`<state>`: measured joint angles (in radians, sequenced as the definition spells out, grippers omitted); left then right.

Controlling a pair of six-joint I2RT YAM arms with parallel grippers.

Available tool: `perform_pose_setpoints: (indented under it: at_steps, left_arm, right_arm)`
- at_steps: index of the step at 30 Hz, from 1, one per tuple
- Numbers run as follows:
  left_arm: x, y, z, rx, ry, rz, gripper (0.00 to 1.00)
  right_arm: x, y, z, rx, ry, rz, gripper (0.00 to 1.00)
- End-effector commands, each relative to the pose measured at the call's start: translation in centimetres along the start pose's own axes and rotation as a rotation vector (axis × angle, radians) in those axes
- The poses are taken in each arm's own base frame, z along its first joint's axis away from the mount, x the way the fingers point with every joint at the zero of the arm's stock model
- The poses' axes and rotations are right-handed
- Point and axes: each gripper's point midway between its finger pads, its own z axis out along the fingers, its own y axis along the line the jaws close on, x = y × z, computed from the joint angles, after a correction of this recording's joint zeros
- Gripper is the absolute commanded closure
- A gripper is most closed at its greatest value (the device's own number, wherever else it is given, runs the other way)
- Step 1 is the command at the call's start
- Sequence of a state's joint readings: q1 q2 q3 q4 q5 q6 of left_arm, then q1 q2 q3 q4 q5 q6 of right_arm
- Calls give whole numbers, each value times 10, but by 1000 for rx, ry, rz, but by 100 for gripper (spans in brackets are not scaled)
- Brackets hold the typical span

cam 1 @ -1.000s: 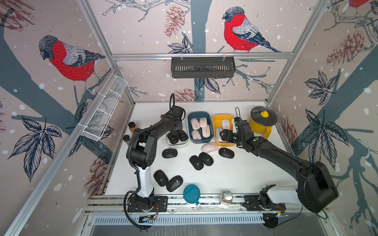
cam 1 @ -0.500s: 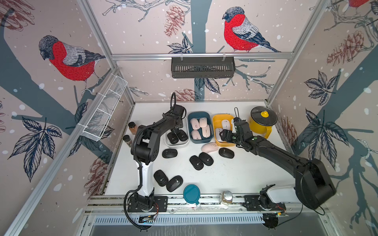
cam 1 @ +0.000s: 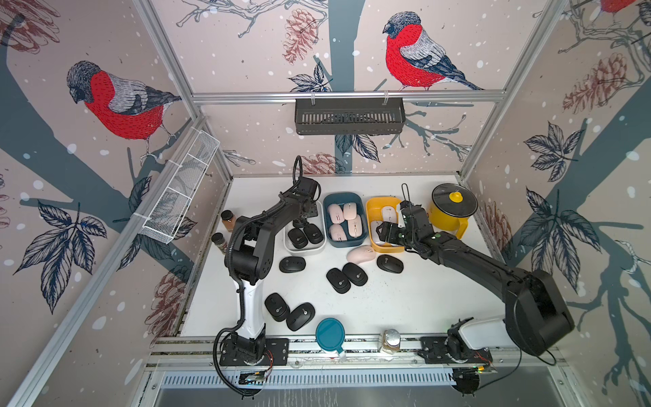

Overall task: Place the mice by color into the storage box
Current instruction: Place the mouse in the storage box, then pick up the mouse from the center of the board.

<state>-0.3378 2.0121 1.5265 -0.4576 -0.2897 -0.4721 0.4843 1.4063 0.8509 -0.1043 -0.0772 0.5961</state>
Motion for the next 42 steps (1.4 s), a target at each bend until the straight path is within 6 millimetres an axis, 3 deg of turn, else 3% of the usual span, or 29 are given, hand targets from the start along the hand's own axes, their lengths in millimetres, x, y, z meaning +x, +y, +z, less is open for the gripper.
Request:
perform_pose_setpoints:
  at_steps: [1, 5, 9, 16, 21, 25, 31, 42]
  left_arm:
    - [-18, -7, -29, 59, -43, -33, 22]
    - [-31, -13, -68, 126, -98, -51, 22]
    - [-26, -11, -106, 166, -131, -50, 23]
    - [26, 22, -148, 176, -111, -80, 23]
    - [60, 45, -171, 210, -111, -102, 22]
    - [78, 59, -182, 229, -143, -111, 22]
    - [87, 72, -186, 211, -165, -122, 21]
    - [94, 68, -177, 220, -129, -123, 21]
  right_arm:
    - [-1, 15, -3, -12, -18, -94, 17]
    - [12, 29, -2, 33, -8, -217, 17]
    - [40, 47, 5, 30, 40, -326, 19]
    - [97, 100, 10, -4, 106, -561, 19]
    - [135, 126, 21, -55, 176, -634, 18]
    - [157, 131, 33, -81, 242, -641, 18]
    - [167, 133, 42, -90, 280, -637, 20]
    - [188, 139, 42, -129, 336, -633, 26]
